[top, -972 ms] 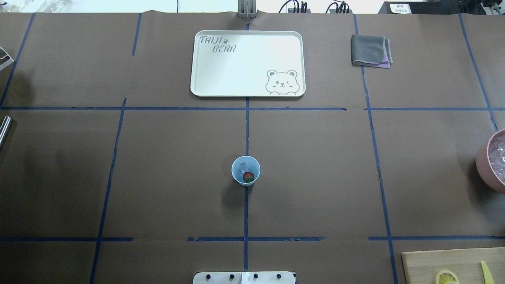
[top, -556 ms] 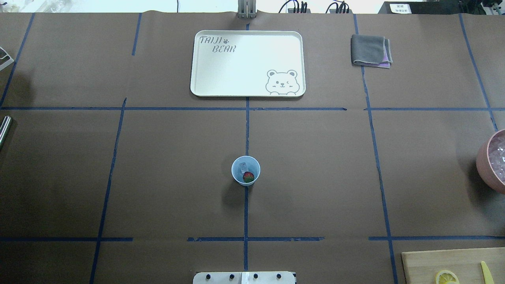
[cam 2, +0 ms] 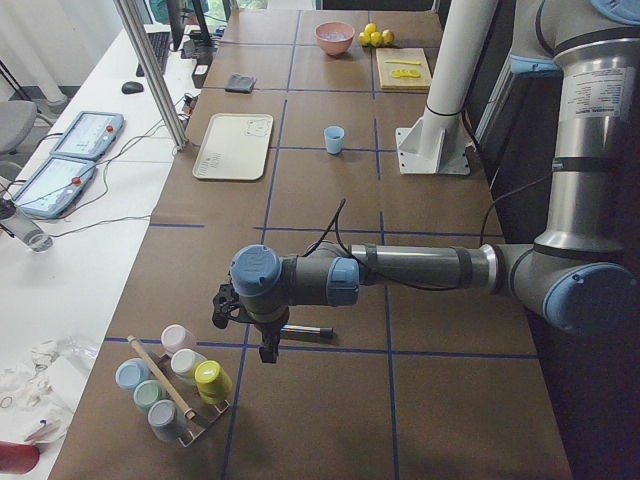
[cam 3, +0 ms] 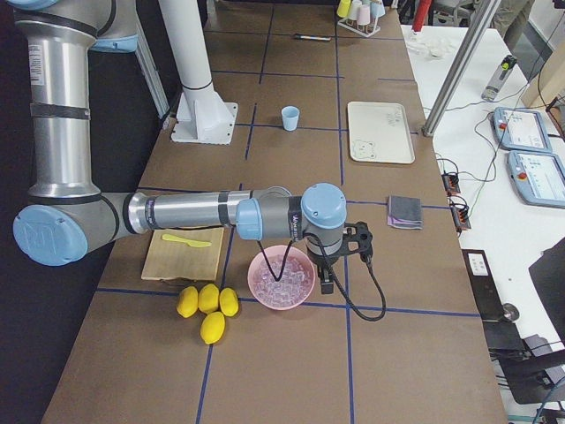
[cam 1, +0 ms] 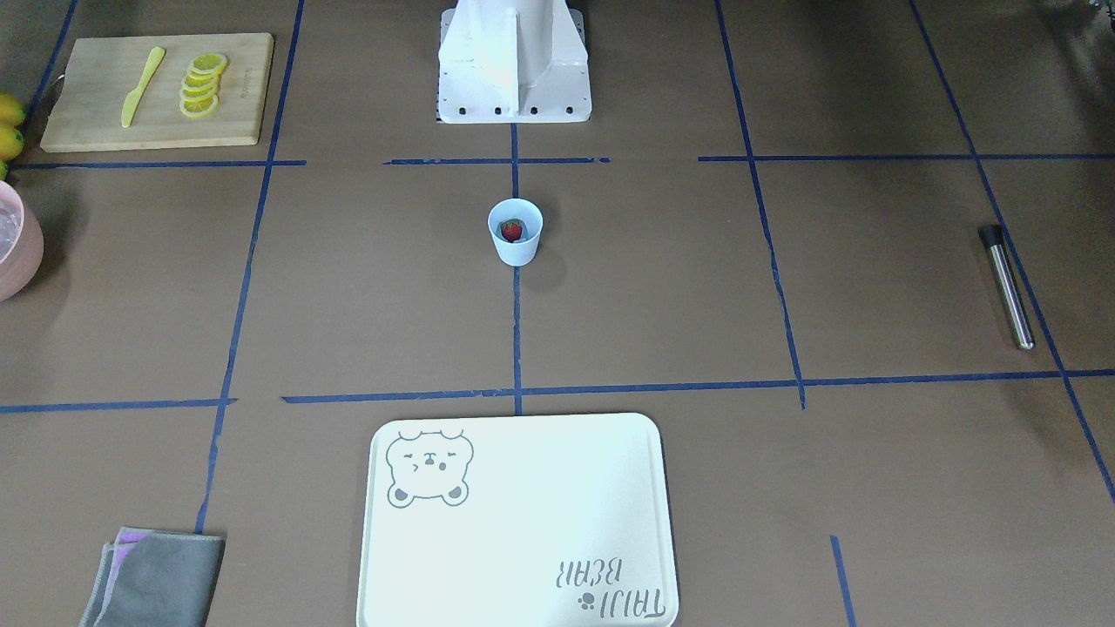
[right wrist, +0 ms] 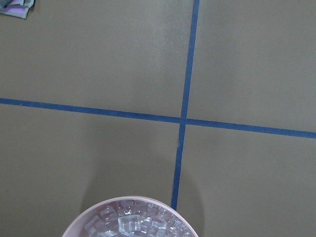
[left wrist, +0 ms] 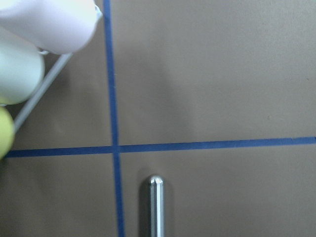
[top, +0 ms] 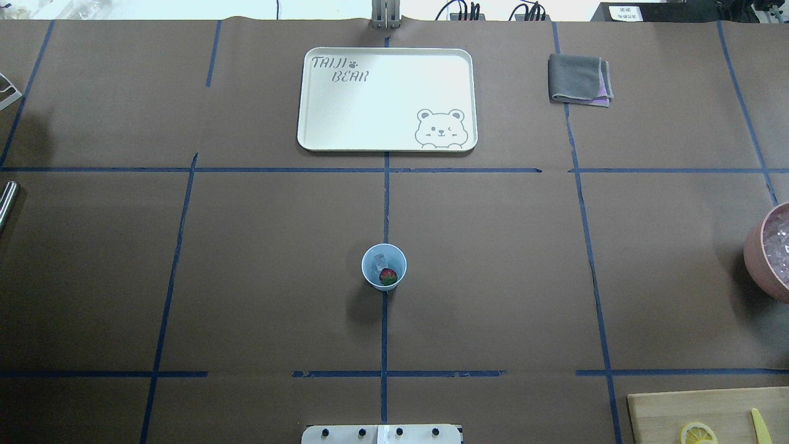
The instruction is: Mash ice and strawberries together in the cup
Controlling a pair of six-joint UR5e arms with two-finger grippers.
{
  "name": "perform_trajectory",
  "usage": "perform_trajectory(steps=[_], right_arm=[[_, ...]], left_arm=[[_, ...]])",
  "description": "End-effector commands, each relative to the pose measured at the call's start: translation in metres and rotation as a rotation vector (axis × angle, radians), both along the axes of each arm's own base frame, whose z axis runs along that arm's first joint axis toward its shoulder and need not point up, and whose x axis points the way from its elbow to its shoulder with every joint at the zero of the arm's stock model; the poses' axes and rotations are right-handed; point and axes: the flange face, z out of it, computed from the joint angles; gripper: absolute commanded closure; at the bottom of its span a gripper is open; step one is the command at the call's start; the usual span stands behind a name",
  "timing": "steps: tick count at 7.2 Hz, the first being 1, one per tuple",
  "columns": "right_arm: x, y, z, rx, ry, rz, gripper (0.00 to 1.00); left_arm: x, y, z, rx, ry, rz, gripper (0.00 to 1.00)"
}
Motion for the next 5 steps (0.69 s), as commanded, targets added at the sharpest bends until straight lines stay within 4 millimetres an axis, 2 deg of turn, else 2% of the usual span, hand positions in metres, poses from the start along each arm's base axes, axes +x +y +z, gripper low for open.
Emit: perform_trajectory(steps=[1, 5], right_arm=[[-0.0002, 0.0002, 0.0008, -0.004, -0.004, 0.001, 0.01], [-0.0003, 0.0037, 0.0074, -0.027, -0.003, 0.001, 0.01]], left_arm=[[-0.0003, 0.0021, 0.002, -0.013, -0.005, -0.004, 0.0], [-0.0005, 0.0033, 0.005, -0.021, -0.008, -0.003, 0.0]])
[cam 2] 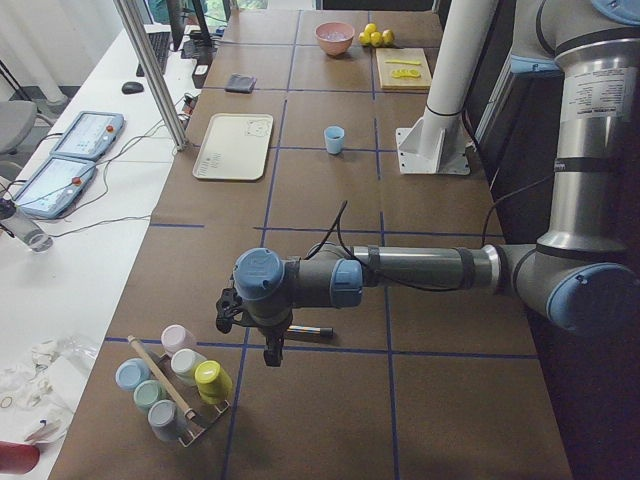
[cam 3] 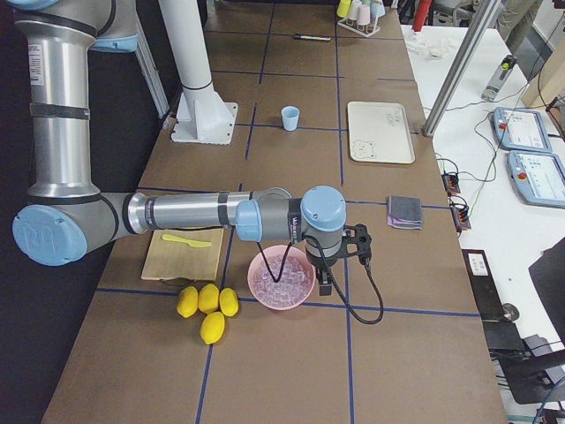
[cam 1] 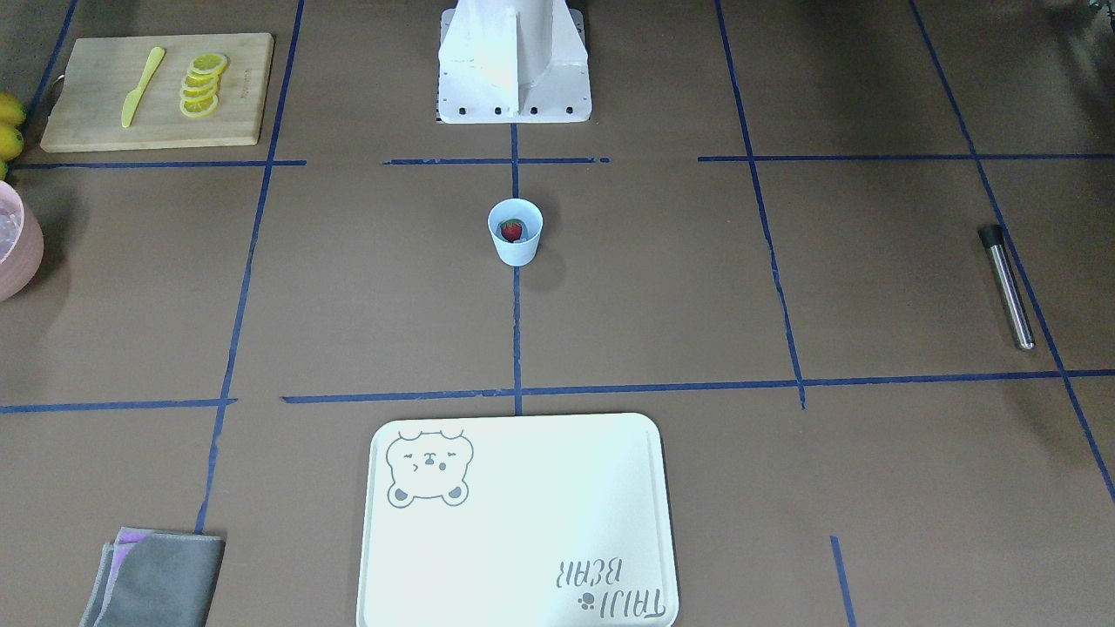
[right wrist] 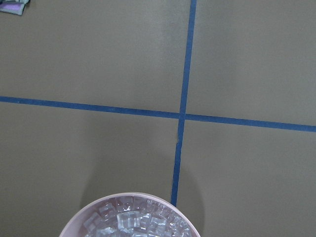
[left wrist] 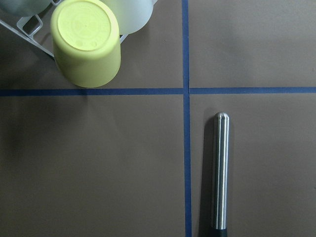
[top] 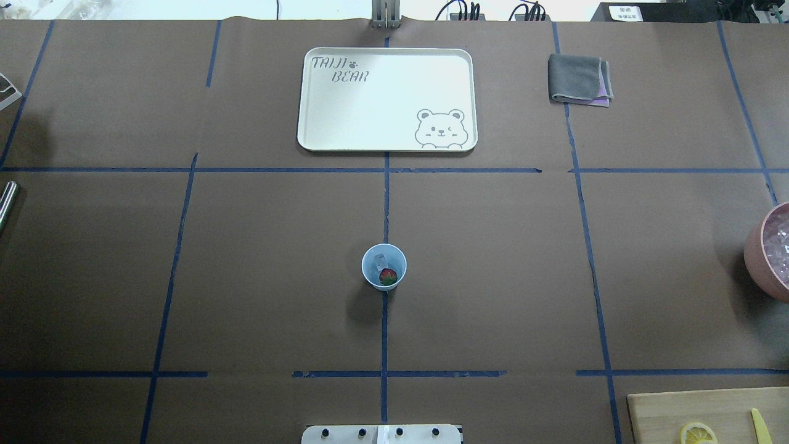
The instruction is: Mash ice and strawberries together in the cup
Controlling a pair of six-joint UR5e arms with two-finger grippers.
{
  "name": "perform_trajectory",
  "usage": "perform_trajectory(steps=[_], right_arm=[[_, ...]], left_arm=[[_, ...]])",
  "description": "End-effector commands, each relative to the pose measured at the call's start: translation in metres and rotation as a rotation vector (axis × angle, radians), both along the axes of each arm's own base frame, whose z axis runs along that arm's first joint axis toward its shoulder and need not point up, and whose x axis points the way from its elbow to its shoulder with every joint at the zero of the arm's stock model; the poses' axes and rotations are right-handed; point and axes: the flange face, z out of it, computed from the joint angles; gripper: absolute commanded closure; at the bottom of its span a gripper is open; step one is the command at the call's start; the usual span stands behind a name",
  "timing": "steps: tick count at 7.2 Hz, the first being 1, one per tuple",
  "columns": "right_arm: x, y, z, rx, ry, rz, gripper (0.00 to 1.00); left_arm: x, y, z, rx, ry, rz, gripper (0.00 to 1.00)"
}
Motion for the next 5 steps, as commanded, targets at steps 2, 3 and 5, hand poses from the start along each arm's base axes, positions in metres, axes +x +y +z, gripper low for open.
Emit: perform_trajectory(steps=[2, 3, 5], right_arm=[[0.0, 0.011, 0.017, -0.038, -0.001, 0.001, 0.01], [-0.001, 0.014, 0.019, -0.043, -0.003, 0.001, 0.01], [-0.001, 0.014, 0.02, -0.043, -0.003, 0.001, 0.01]], left_arm=[[0.0, 0.0, 0.001, -0.002, 0.0, 0.0, 0.0], [0.0, 0.0, 0.001, -0.002, 0.0, 0.0, 0.0], [0.0, 0.0, 0.002, -0.004, 0.0, 0.001, 0.0]])
